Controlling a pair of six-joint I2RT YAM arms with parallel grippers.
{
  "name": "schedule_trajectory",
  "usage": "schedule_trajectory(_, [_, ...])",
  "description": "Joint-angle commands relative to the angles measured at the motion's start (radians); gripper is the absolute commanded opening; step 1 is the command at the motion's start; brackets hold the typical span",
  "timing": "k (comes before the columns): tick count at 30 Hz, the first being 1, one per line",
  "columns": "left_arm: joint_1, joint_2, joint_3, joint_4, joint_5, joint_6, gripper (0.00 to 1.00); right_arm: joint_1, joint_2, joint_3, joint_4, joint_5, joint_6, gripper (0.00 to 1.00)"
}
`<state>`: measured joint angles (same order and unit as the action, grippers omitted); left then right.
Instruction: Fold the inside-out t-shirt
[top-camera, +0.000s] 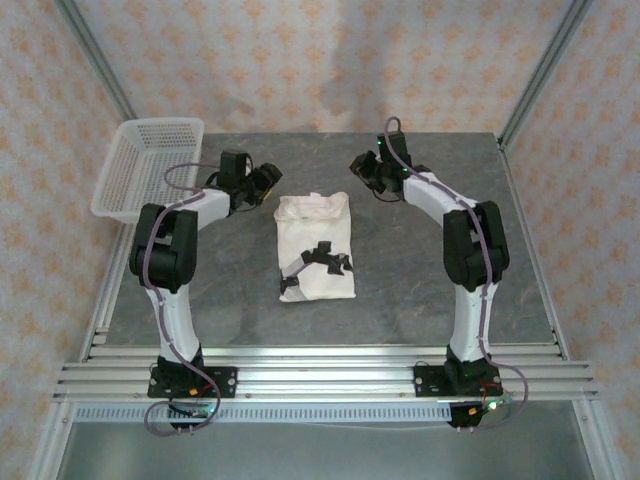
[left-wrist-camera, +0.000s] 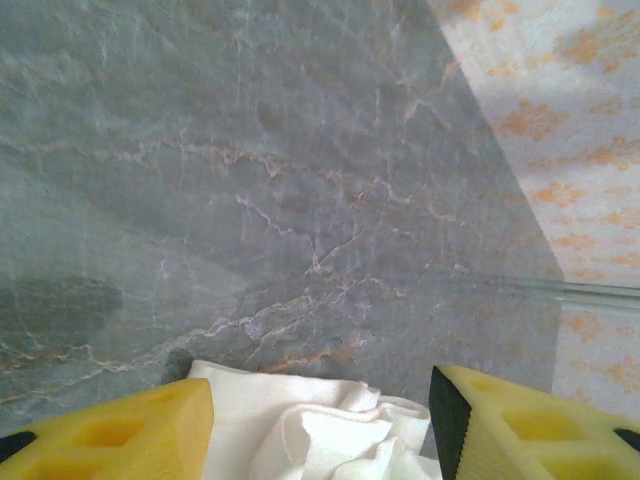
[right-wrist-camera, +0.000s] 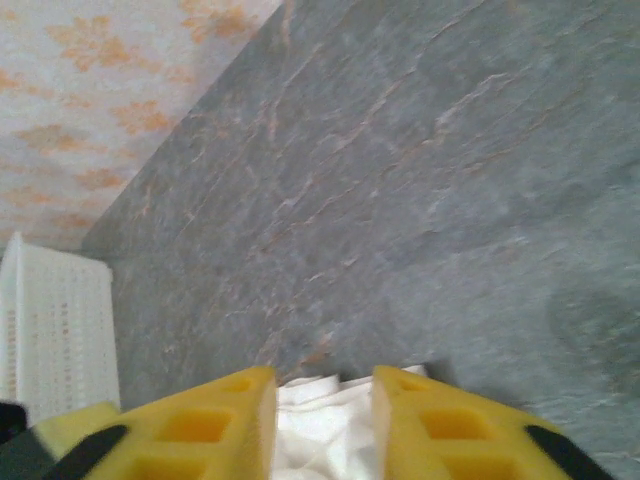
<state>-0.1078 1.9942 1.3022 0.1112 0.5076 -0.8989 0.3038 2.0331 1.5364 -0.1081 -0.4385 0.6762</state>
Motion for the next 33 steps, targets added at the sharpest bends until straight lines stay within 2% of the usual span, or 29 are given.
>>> schedule_trajectory(1, [0.007, -0.164, -0.069, -0.082, -0.037, 0.084, 0.59, 0.015, -0.096, -0.120, -0.051, -0.021, -0.092, 0.21])
schedule_trajectory(2, [0.003, -0.216, -0.117, -0.095, -0.045, 0.100, 0.55, 0.027, -0.127, -0.174, -0.043, -0.023, -0.108, 0.14])
schedule_trajectory(4, [-0.010, -0.317, -0.208, -0.134, -0.064, 0.133, 0.33, 0.055, -0.177, -0.258, -0.044, -0.004, -0.129, 0.03])
schedule_trajectory(6, [-0.049, -0.404, -0.273, -0.222, -0.099, 0.177, 0.09, 0.090, -0.220, -0.336, -0.038, 0.022, -0.138, 0.00])
schedule_trajectory(7, [-0.070, -0.434, -0.296, -0.260, -0.119, 0.193, 0.01, 0.105, -0.235, -0.369, -0.021, 0.023, -0.136, 0.00])
schedule_trajectory(12, [-0.174, -0.517, -0.417, -0.307, -0.184, 0.213, 0.00, 0.168, -0.216, -0.455, 0.073, 0.001, -0.104, 0.00])
schedule_trajectory(16, [-0.203, -0.451, -0.436, -0.245, -0.168, 0.210, 0.00, 0.173, -0.153, -0.419, 0.130, -0.025, -0.076, 0.00])
schedule_trajectory(22, [-0.221, -0.287, -0.327, -0.082, -0.138, 0.196, 0.00, 0.173, -0.007, -0.243, 0.122, -0.041, -0.072, 0.00])
schedule_trajectory(27, [-0.213, -0.157, -0.195, -0.020, -0.253, 0.189, 0.00, 0.155, 0.096, -0.059, 0.046, -0.020, -0.078, 0.00])
schedule_trajectory(29, [-0.201, -0.118, -0.153, 0.010, -0.265, 0.184, 0.00, 0.145, 0.133, 0.007, 0.016, -0.018, -0.081, 0.00])
schedule_trajectory(30, [-0.194, -0.094, -0.125, 0.014, -0.267, 0.181, 0.01, 0.138, 0.154, 0.037, 0.002, -0.017, -0.081, 0.00])
schedule_trajectory(33, [-0.170, -0.004, -0.049, 0.013, -0.259, 0.173, 0.11, 0.113, 0.206, 0.092, -0.008, -0.028, -0.076, 0.00])
